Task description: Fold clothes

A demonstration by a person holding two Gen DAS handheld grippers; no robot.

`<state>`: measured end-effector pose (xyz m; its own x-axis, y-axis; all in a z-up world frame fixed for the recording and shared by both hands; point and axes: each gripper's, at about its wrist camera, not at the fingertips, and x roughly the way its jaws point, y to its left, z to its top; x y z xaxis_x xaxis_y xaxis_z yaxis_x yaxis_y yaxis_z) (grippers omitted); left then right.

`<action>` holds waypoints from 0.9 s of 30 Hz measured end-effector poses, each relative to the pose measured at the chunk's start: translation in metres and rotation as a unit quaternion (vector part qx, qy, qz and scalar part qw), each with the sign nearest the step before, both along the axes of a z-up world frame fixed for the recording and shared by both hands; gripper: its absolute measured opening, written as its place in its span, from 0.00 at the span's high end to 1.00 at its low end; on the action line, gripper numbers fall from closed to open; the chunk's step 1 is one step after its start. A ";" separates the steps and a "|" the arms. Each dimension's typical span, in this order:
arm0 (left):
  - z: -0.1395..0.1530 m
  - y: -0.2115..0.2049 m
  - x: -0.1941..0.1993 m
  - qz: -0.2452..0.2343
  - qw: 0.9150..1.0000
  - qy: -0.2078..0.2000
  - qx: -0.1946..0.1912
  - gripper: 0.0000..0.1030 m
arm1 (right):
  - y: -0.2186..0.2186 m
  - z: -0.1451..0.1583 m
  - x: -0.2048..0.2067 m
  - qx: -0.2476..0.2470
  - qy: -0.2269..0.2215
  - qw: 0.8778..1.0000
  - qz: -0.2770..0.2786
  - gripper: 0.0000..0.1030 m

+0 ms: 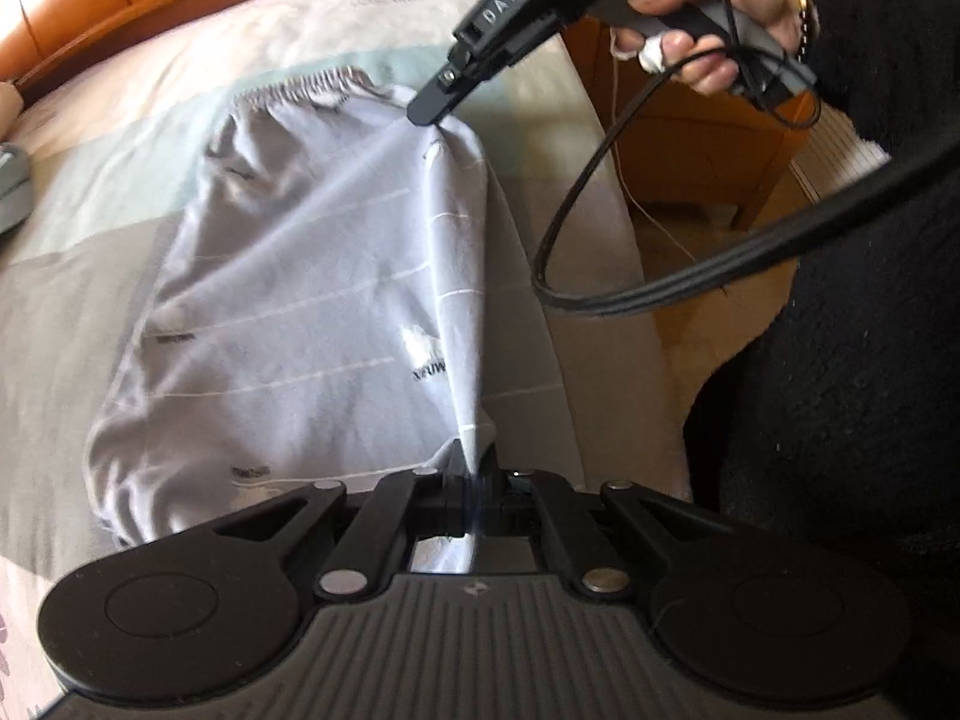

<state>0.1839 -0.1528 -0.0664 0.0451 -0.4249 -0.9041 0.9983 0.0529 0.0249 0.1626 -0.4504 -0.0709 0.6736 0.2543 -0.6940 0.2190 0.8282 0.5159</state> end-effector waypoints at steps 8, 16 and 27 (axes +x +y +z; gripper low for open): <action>-0.002 0.010 0.009 0.026 0.999 0.038 -0.013 1.00 | -0.009 0.003 -0.012 0.021 -0.005 0.999 -0.029 0.97; 0.004 0.022 0.016 0.068 0.995 0.063 -0.034 0.97 | -0.005 0.005 -0.010 -0.024 0.020 0.999 -0.024 0.94; 0.039 0.076 0.020 0.159 0.979 0.072 -0.107 0.64 | 0.023 0.057 -0.011 -0.102 -0.039 0.994 -0.001 0.82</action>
<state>0.2041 -0.0769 -0.0273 0.0846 -0.5911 -0.8021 0.9226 0.3505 -0.1611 0.1511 -0.4269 -0.0143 0.7279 0.1127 -0.6763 0.1866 0.9166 0.3537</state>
